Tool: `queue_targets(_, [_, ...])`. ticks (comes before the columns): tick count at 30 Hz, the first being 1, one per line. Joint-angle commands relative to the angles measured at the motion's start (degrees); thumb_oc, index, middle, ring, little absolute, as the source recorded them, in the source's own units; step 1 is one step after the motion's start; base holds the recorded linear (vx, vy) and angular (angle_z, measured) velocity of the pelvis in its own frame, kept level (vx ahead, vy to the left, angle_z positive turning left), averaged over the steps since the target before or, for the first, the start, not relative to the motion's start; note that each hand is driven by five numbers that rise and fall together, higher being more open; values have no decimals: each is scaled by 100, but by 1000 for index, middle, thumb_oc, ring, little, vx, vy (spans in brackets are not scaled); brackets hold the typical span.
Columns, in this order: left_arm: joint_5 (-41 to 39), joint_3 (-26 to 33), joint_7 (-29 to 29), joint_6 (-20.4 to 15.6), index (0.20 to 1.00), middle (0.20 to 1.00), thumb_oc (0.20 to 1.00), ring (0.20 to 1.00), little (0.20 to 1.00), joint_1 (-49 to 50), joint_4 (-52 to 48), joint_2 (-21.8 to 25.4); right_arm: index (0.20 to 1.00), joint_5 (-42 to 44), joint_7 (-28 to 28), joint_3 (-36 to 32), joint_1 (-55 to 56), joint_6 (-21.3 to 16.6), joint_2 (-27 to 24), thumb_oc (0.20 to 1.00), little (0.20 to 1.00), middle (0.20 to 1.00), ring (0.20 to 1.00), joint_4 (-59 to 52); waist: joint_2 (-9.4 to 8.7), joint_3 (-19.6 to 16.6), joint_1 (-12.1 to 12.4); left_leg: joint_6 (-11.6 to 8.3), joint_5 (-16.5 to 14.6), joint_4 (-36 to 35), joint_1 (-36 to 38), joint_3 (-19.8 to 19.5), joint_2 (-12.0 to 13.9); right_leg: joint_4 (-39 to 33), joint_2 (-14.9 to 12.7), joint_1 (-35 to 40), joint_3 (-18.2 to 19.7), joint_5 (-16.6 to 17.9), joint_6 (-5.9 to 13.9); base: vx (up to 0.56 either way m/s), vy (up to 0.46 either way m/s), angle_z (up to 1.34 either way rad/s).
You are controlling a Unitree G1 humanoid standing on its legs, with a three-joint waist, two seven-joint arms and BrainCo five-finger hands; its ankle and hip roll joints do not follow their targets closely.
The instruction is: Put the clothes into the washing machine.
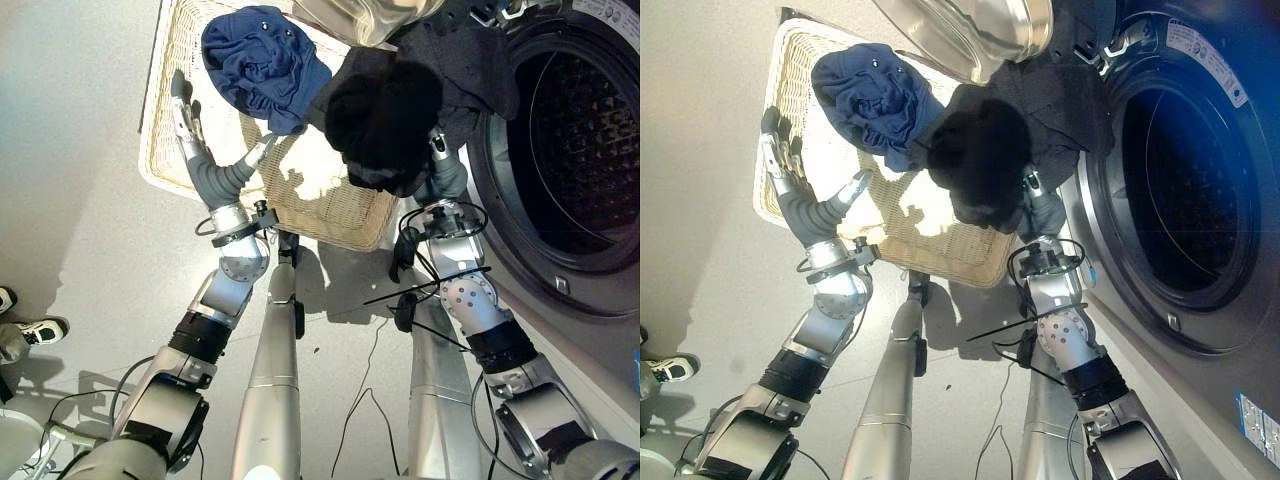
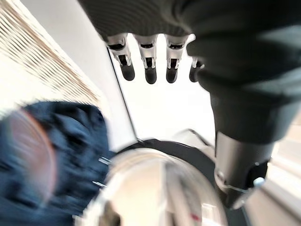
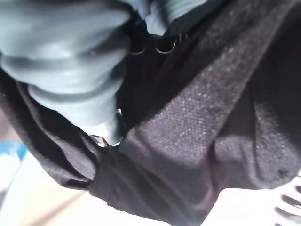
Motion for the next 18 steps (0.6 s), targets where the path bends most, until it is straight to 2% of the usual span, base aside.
queue_targets(1, [-155, 152, 404, 90, 1000, 1000, 1000, 1000, 1000, -411, 402, 237, 200, 519, 15, -218, -142, -327, -196, 200, 200, 200, 200, -18, 8, -5, -113, 504, -211, 479, -175, 225, -534, -731, 390, 212, -351, 830, 427, -7, 47, -4])
queue_targets(2, [-117, 143, 457, 222, 1000, 1000, 1000, 1000, 1000, -445, 495, 259, 200, 560, -98, -232, -151, -333, -235, 200, 200, 200, 200, 84, 6, -5, -124, 499, -212, 479, -175, 238, -525, -735, 391, 210, -350, 833, 429, -9, 46, -4])
queue_targets(5, [-308, 47, 559, 236, 1000, 1000, 1000, 1000, 1000, -596, 1161, 341, 200, 911, 23, -302, -198, -289, -420, 200, 200, 200, 200, 807, -3, -5, -156, 476, -205, 466, -176, 279, -490, -748, 413, 208, -332, 840, 429, -6, 32, -6])
queue_targets(9, [-679, -143, 508, 503, 1000, 1000, 1000, 1000, 1000, -890, 1902, 629, 200, 1366, 150, -311, -410, -213, -724, 200, 200, 200, 200, 1982, -6, -5, -200, 433, -185, 412, -185, 342, -425, -797, 440, 182, -322, 857, 409, -8, 36, -4])
queue_targets(13, [-908, -193, 346, 579, 1000, 1000, 1000, 1000, 1000, -1056, 2358, 788, 200, 1698, 36, -414, -706, -194, -1014, 200, 200, 200, 200, 2882, 7, -5, -203, 407, -192, 399, -198, 368, -395, -811, 467, 159, -313, 852, 389, -2, 18, -4])
queue_targets(17, [-972, -248, 197, 460, 1000, 1000, 1000, 1000, 1000, -1136, 2719, 895, 200, 2234, -875, -842, -1466, -743, -1641, 200, 200, 200, 200, 3588, 35, -5, -177, 391, -289, 477, -155, 354, -369, -812, 480, 196, -267, 832, 387, 0, 0, 0])
queue_targets(18, [-944, -272, 186, 339, 1000, 1000, 1000, 1000, 1000, -1030, 2753, 934, 200, 2463, -1139, -1080, -1653, -1222, -1894, 200, 200, 200, 200, 3777, 37, -5, -148, 393, -339, 511, -164, 344, -344, -757, 472, 209, -271, 788, 394, 0, 3, -4])
